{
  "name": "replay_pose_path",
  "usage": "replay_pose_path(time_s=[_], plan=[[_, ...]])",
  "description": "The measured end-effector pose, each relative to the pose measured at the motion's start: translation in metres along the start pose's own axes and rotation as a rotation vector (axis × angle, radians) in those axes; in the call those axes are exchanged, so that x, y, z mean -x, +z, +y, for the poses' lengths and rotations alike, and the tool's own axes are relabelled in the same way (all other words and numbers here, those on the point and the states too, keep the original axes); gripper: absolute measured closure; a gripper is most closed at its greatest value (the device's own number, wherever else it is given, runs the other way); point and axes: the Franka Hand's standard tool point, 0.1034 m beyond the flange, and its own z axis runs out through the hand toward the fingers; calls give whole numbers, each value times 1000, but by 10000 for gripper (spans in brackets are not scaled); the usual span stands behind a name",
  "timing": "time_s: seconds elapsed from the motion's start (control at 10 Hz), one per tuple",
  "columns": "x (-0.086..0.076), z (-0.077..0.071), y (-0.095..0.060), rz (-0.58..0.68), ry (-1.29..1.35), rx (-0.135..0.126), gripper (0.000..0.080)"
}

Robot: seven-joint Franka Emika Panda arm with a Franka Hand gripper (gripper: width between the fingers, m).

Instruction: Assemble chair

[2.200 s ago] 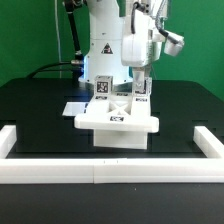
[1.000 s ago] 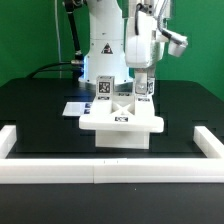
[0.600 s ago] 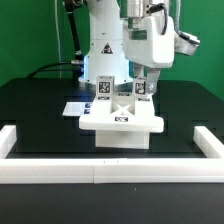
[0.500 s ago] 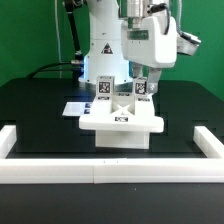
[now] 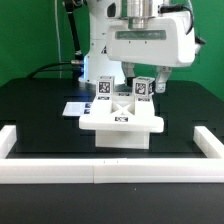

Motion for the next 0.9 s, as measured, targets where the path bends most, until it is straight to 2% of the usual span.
replay_pose_path(time_s=[0.5,0.6,0.7,0.8,0.9], plan=[[-2,2,0,3,-293,2,150],[-3,2,0,4,-376,5,242],[-3,2,0,4,-355,5,242],[-3,2,0,5,-355,5,425],[-3,2,0,4,-348,5,525]])
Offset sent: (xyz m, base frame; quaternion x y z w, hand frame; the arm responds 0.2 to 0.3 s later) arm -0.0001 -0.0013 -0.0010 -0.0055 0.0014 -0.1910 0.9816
